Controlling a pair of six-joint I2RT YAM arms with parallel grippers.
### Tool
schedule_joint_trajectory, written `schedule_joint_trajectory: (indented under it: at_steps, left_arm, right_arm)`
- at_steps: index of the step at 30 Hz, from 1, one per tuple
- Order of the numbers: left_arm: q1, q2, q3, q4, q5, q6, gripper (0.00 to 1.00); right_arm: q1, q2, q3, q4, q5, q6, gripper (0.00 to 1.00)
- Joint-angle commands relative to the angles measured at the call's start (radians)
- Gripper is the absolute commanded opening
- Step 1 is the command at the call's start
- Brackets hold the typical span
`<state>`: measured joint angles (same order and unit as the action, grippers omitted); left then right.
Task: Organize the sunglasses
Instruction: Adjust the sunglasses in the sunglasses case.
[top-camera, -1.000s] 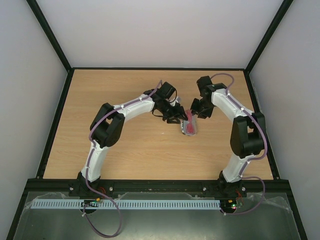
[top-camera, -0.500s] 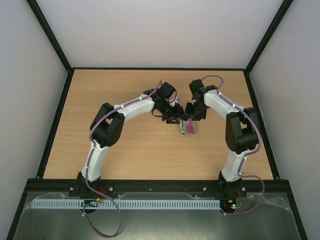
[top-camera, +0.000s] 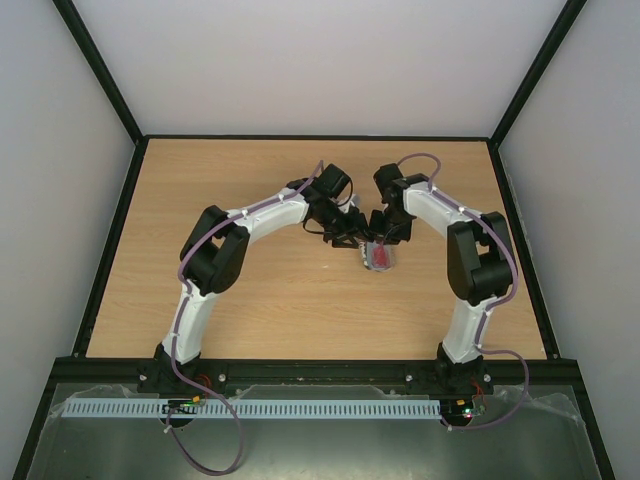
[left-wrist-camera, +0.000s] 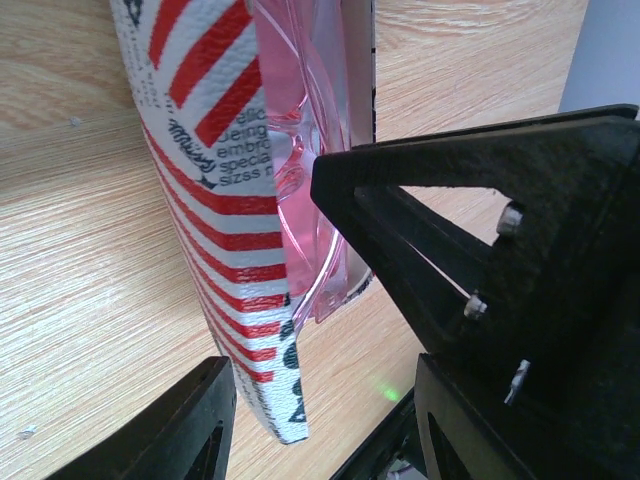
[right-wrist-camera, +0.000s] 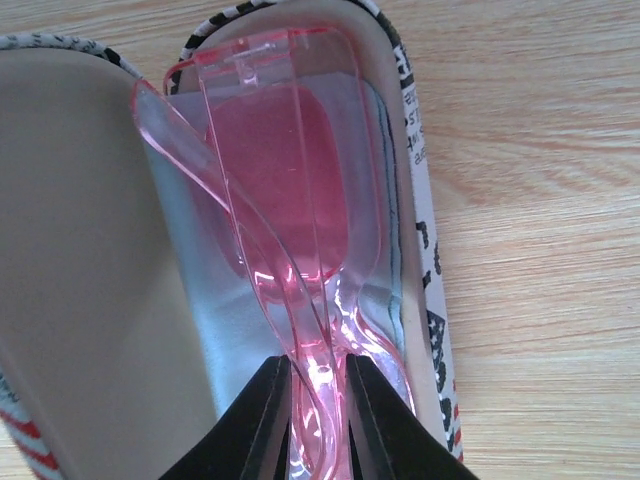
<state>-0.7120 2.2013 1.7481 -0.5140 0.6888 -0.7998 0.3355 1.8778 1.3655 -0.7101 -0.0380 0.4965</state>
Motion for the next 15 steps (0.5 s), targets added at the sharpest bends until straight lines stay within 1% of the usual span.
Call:
schedule_joint_trajectory:
  at_steps: [1, 7, 12, 15]
  left_arm:
    - [0.006, 0.008, 0.025, -0.016, 0.000, 0.010, 0.51]
    - [0.011, 0.009, 0.027, -0.019, -0.002, 0.008, 0.51]
    - [0.015, 0.011, 0.031, -0.021, -0.003, 0.007, 0.51]
    - [0.017, 0.012, 0.034, -0.022, -0.003, 0.007, 0.51]
  right_arm:
    - [0.005, 0.022, -0.020, -0.010, 0.032, -0.013, 0.17]
    - [0.005, 0.034, -0.029, -0.002, 0.039, -0.018, 0.18]
    - [0.005, 0.036, -0.031, 0.003, 0.048, -0.022, 0.13]
    - [0.006, 0.036, -0.029, 0.002, 0.064, -0.027, 0.13]
